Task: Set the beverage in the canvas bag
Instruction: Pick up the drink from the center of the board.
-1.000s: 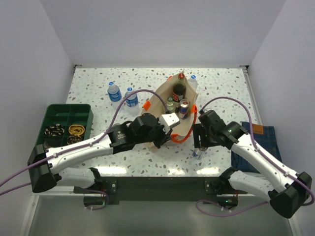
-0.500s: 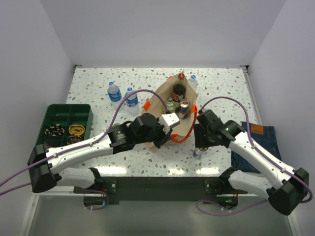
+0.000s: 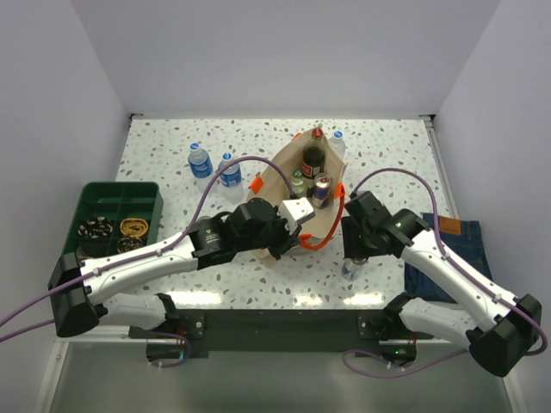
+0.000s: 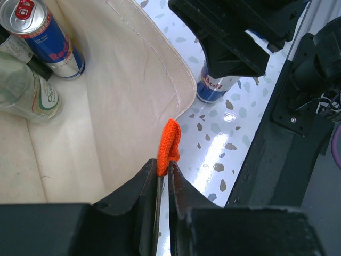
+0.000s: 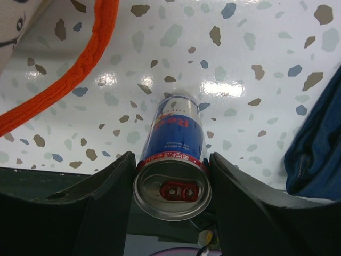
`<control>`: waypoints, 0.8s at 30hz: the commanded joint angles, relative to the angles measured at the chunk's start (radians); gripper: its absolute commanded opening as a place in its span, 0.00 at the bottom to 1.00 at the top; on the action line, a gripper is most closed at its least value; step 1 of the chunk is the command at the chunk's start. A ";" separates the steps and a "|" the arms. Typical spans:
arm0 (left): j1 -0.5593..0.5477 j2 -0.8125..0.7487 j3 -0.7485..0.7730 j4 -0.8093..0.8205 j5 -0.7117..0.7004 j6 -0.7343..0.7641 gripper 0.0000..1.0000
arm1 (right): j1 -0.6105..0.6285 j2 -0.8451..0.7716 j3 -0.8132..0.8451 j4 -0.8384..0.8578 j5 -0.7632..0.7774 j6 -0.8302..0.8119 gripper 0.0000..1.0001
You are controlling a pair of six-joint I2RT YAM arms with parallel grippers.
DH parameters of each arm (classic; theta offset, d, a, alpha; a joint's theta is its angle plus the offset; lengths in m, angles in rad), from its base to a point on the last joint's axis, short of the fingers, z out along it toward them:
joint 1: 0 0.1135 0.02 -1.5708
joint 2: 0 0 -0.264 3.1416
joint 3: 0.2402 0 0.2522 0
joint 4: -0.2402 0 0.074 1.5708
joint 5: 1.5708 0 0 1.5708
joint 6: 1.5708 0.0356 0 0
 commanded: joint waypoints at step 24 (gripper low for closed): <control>0.001 0.006 0.008 0.016 -0.024 0.005 0.18 | -0.002 0.113 0.507 -0.179 0.163 -0.002 0.00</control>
